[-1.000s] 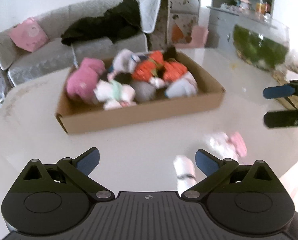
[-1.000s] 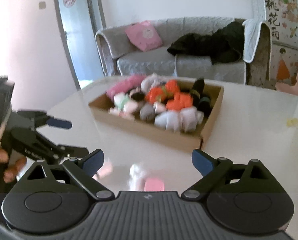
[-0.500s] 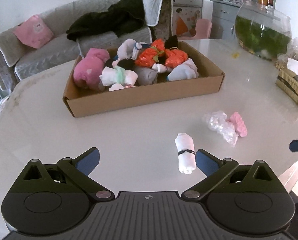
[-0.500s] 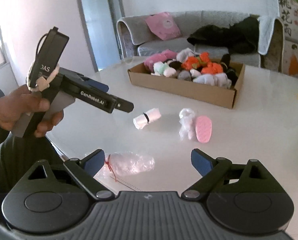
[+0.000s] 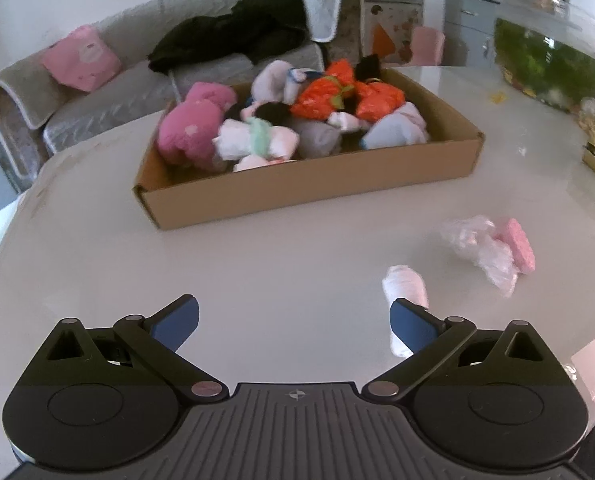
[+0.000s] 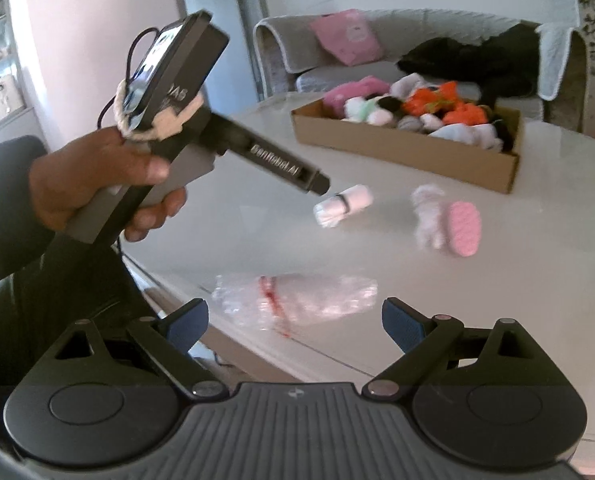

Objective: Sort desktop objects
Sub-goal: 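Move both tools back over the remaining items on the table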

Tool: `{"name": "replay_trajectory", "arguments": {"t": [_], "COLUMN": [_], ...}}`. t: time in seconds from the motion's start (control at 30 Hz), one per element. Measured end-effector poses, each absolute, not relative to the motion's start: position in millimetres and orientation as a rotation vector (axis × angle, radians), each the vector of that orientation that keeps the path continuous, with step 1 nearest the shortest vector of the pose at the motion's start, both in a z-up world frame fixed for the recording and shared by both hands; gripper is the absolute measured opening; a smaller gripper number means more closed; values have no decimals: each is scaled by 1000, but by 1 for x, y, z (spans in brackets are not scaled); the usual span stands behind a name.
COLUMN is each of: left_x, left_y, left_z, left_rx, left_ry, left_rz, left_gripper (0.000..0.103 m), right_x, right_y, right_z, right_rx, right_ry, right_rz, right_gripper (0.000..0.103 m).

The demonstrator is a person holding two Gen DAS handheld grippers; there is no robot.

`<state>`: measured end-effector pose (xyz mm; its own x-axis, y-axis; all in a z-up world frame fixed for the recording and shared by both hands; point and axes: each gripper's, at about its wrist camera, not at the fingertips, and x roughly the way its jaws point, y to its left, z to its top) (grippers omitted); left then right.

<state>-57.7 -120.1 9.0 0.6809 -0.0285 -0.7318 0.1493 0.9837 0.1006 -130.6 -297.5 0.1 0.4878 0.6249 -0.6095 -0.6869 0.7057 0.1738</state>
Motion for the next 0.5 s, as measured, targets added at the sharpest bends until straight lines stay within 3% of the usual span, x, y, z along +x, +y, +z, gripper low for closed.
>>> {"name": "replay_trajectory", "arguments": {"t": [0.3,0.5], "left_x": [-52,-44], "left_y": [-114,-126], "left_z": [10,5], "left_rx": [138,157], "left_ry": [831,842], "left_rz": [-91,-110], "left_gripper": [103,103], "right_x": [-97,-86], "right_y": [-274,-312], "right_z": [-10,15], "right_rx": [-206,-102], "right_ry": [603,543], "right_rz": [667,660], "right_gripper": [93,96]}}
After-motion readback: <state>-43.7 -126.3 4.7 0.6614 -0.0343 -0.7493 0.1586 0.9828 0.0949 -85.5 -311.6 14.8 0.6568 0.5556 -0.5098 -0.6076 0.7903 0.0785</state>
